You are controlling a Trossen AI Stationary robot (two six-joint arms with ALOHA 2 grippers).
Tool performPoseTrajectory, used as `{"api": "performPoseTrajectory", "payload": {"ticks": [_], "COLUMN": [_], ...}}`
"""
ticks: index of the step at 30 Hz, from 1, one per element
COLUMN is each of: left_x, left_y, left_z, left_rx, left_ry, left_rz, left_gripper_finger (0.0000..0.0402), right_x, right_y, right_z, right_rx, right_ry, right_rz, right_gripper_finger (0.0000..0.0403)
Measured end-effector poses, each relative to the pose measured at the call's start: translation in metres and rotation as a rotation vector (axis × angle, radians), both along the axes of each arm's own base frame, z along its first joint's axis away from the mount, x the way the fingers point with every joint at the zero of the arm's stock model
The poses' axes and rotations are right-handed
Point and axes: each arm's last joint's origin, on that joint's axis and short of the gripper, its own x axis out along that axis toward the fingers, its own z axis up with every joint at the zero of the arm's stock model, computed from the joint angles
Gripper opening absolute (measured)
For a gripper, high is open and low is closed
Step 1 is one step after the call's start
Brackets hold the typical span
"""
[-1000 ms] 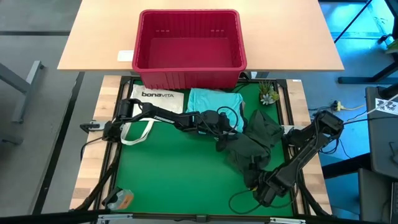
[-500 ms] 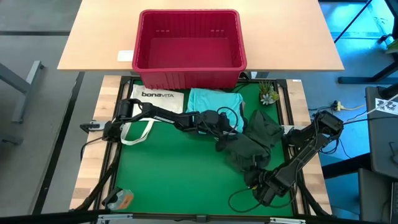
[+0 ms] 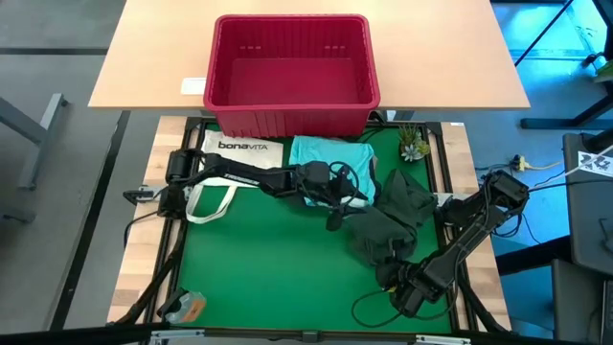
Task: Fold Laundry from Bin
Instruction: Fold the green polo shirt from the red laundry bin
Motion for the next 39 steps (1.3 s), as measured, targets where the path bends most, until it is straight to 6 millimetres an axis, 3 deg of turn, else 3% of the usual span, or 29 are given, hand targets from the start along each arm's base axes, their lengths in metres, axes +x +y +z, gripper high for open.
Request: {"api": "performPoseTrajectory", "payload": {"ticks": [7,11,16,20,27,33,39], "left_x": [-0.006,-0.013,-0.021,-0.024,-0.023,-0.015,-0.005], "left_y": [-0.015,-0.031,-0.046,-0.052,-0.054,-0.053,-0.055], "left_z": [0.005,-0.009,-0.022,-0.028,-0.033,-0.051,-0.053], "left_rx": [0.095,0.373,0.776,0.974,1.139,1.329,1.355], "left_ry": [0.043,0.173,0.319,0.391,0.405,0.414,0.321], "left_rz": [-0.063,-0.135,-0.106,-0.112,-0.165,-0.228,-0.169], "left_gripper_finger": [0.0225,0.0229,0.0228,0.0228,0.0227,0.0227,0.0227], "right_x": [0.0,0.0,0.0,0.0,0.0,0.001,0.001], "right_y": [0.0,0.0,0.0,0.0,0.0,0.001,0.001], "right_z": [0.0,0.0,0.0,0.0,0.0,0.0,0.0], "right_rx": [0.0,0.002,0.002,0.003,0.005,0.006,0.007], "right_ry": [0.0,-0.003,-0.002,-0.003,-0.005,-0.006,-0.006], "right_rz": [0.0,0.0,0.0,0.0,0.0,0.0,0.0], "right_gripper_finger": [0.0004,0.0009,0.0011,0.0011,0.0012,0.0012,0.0012]}}
